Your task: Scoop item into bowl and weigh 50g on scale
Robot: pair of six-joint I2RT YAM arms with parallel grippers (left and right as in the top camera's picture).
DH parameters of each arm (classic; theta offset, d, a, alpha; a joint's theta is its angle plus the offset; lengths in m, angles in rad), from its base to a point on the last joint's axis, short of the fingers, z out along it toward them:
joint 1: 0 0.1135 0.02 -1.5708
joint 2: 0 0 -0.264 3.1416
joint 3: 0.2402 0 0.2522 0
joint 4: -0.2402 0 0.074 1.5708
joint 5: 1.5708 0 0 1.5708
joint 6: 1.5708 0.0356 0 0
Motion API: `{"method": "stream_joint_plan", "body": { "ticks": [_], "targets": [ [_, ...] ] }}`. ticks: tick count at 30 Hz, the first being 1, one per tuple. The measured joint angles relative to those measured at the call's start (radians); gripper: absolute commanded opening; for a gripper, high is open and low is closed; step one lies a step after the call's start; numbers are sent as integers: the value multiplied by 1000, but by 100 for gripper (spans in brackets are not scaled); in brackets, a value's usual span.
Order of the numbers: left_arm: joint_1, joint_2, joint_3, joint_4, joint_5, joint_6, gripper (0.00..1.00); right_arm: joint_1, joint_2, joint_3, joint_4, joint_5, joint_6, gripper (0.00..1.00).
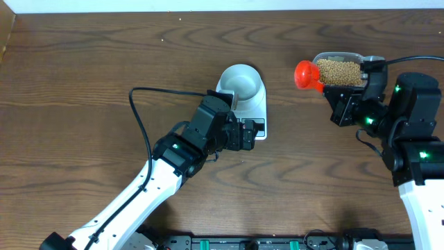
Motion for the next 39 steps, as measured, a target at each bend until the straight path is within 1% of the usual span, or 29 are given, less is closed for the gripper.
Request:
{"method": "stream_joint_plan", "body": {
  "ticks": [6,10,19,23,34,39],
  "targets": [
    [-1,27,76,-17,2,32,88,0,0,0,8,0,0,1],
    [-5,51,84,-11,12,29,88,0,0,0,8,8,0,1],
    [-85,178,84,42,28,-6,87,0,0,0,4,20,0,1],
    [-86,238,84,54,30,-11,87,0,0,0,-4,23,0,1],
    [-86,319,84,122,31,-13,84,0,0,0,-8,23,0,1],
    [-86,349,84,145,31,-13,84,0,0,0,-10,23,0,1]
  ]
}}
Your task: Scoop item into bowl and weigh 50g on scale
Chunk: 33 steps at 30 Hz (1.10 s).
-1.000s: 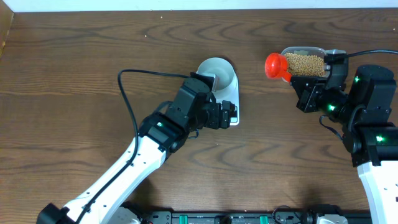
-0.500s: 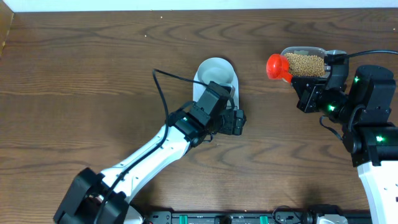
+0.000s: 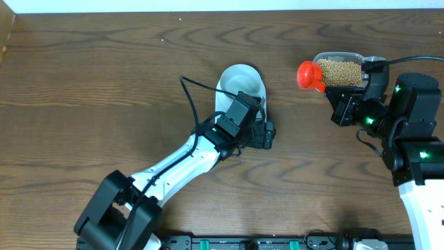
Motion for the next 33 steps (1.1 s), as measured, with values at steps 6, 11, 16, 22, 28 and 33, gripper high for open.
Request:
{"method": "stream_joint_plan", "body": {
  "ticks": [6,11,16,22,28,33],
  "targets": [
    [0,5,0,26,-8,0,84,0,0,0,0,0,0,1],
    [0,6,0,32,-39,0,84,0,0,0,0,0,0,1],
    [0,46,0,58,-51,0,84,0,0,0,0,0,0,1],
    [0,86,0,76,-69,0,84,0,0,0,-1,0,0,1],
    [0,87,0,82,-95,0,84,0,0,0,-2,0,0,1],
    [0,114,0,84,-103,0,84,0,0,0,-3,0,0,1]
  ]
}}
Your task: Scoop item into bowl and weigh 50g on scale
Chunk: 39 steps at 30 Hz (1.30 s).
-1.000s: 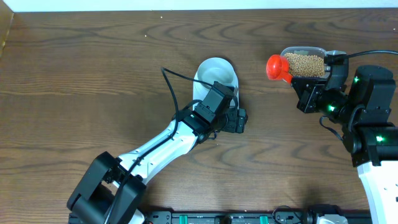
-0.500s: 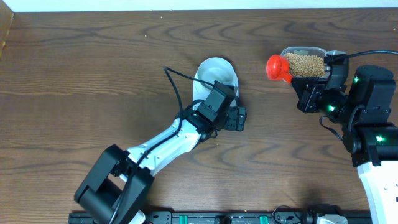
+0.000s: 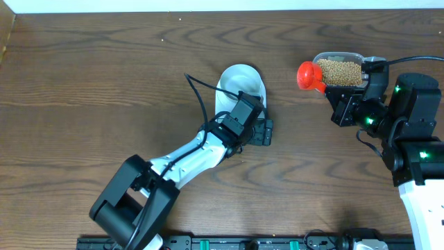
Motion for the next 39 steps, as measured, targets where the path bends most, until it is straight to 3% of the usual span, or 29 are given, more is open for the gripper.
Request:
{"method": "stream_joint_plan", "body": {
  "ticks": [39],
  "targets": [
    [0,39,0,53,-29,0,84,0,0,0,-5,0,0,1]
  ]
}}
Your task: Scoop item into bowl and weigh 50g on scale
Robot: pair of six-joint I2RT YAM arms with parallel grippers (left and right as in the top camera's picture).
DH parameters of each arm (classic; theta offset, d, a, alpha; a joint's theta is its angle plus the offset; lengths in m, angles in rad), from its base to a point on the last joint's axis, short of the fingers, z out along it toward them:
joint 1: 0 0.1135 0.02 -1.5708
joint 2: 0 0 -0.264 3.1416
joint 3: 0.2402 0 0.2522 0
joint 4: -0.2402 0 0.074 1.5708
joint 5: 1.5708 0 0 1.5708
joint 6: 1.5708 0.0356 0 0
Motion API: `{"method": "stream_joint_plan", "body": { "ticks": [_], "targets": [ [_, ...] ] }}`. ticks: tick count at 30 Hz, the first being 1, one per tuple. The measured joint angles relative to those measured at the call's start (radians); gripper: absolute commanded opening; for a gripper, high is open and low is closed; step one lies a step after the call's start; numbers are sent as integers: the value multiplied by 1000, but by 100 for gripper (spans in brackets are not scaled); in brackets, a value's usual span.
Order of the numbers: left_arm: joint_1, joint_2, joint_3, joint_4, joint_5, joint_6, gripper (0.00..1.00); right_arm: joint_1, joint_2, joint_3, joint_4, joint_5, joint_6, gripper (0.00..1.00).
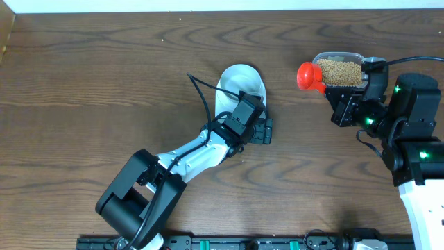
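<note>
A white scale (255, 105) stands mid-table with a pale bowl (239, 80) on it. My left gripper (261, 130) points down onto the scale's front panel and covers it; its fingers look shut, with nothing held. At the right stands a clear container of tan grains (338, 71), with a red scoop (307, 75) at its left side. My right gripper (338, 104) sits just below the container, shut on the scoop's handle.
The brown wooden table (104, 83) runs to a white wall at the far edge. The left arm's cable (201, 97) loops up beside the scale. The right arm's body (413, 132) fills the right side.
The left arm's elbow has shifted a little to the right near the front edge. Its gripper stays on the scale's front panel. The right arm and the scoop have not moved.
At first my left gripper lay at the scale's front with the arm stretched out from the lower left. Then the arm was folded closer, its gripper over the panel's right end. It has stayed there since. The right gripper kept the red scoop by the container throughout.
</note>
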Motion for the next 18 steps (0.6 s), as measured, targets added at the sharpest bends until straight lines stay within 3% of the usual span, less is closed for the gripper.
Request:
{"method": "stream_joint_plan", "body": {
  "ticks": [18],
  "targets": [
    [-10,0,0,-8,1,0,84,0,0,0,0,0,0,1]
  ]
}}
